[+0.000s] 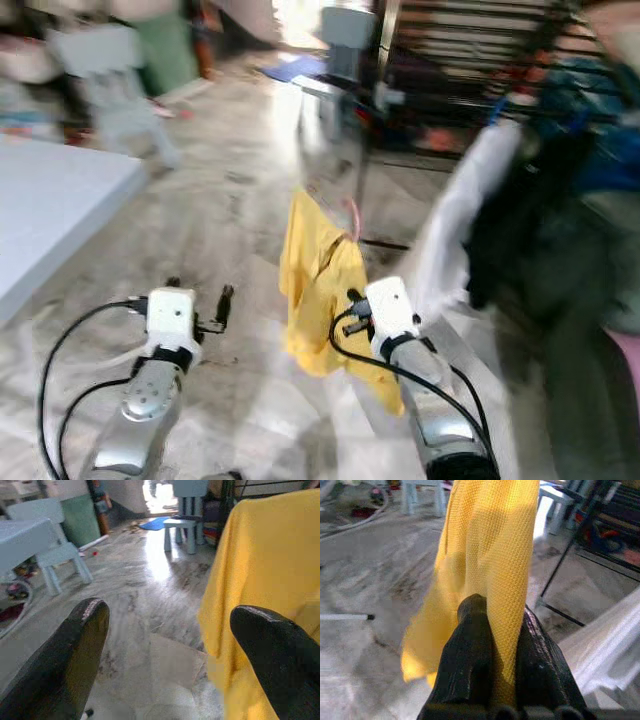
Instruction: Hang hanger
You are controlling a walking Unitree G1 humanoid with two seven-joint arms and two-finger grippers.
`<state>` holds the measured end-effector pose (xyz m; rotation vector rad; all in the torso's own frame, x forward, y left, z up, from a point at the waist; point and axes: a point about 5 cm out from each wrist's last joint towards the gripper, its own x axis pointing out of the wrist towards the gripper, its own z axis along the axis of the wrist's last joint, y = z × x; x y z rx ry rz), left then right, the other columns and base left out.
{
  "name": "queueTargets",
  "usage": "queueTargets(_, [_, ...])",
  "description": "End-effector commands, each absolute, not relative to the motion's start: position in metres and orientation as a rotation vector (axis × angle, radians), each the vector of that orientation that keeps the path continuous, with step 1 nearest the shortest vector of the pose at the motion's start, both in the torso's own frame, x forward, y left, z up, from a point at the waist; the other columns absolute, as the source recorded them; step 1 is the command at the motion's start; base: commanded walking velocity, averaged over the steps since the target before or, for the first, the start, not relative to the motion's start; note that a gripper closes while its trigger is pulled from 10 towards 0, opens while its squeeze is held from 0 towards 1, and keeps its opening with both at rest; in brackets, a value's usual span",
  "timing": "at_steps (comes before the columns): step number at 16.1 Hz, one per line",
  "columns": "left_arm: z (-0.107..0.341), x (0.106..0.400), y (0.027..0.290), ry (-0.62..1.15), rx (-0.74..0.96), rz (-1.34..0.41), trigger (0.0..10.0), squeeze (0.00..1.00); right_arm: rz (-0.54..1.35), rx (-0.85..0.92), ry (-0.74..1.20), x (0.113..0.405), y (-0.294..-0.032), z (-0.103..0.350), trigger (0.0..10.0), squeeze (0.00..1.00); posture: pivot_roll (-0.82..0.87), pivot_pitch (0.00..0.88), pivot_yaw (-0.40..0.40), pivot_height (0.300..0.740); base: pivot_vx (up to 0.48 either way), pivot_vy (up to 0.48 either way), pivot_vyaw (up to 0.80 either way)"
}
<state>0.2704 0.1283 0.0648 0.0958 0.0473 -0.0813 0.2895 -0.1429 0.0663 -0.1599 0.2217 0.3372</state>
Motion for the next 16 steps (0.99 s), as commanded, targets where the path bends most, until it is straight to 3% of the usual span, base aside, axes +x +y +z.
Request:
queueTargets(1, [0.066, 0.271, 0.128, 0.051, 0.111, -0.09, 10.0, 0.0, 0.33, -0.163, 0.132, 0.294, -0.139, 0.083, 10.0, 0.0, 0.03, 0.032, 0.007, 0.74, 0.0, -0.48, 0.8])
queueTargets(7, [0.064, 0.272, 0.132, 0.084, 0.13, -0.08, 10.0, 0.0, 0.344, -0.123, 0.103, 0.297, -0.123, 0.085, 10.0, 0.0, 0.05, 0.03, 0.031, 0.74, 0.0, -0.307, 0.8])
queueTargets(12, [0.067, 0.278, 0.137, 0.099, 0.164, -0.118, 10.0, 0.0, 0.201, -0.044, 0.096, 0.305, -0.135, 0.083, 10.0, 0.0, 0.07, 0.018, 0.089, 0.74, 0.0, 0.0, 0.0])
queueTargets(16, [0.069, 0.282, 0.144, 0.11, 0.12, -0.102, 10.0, 0.0, 0.171, -0.042, 0.125, 0.299, -0.142, 0.075, 10.0, 0.0, 0.06, 0.025, 0.084, 0.74, 0.071, 0.086, 0.0])
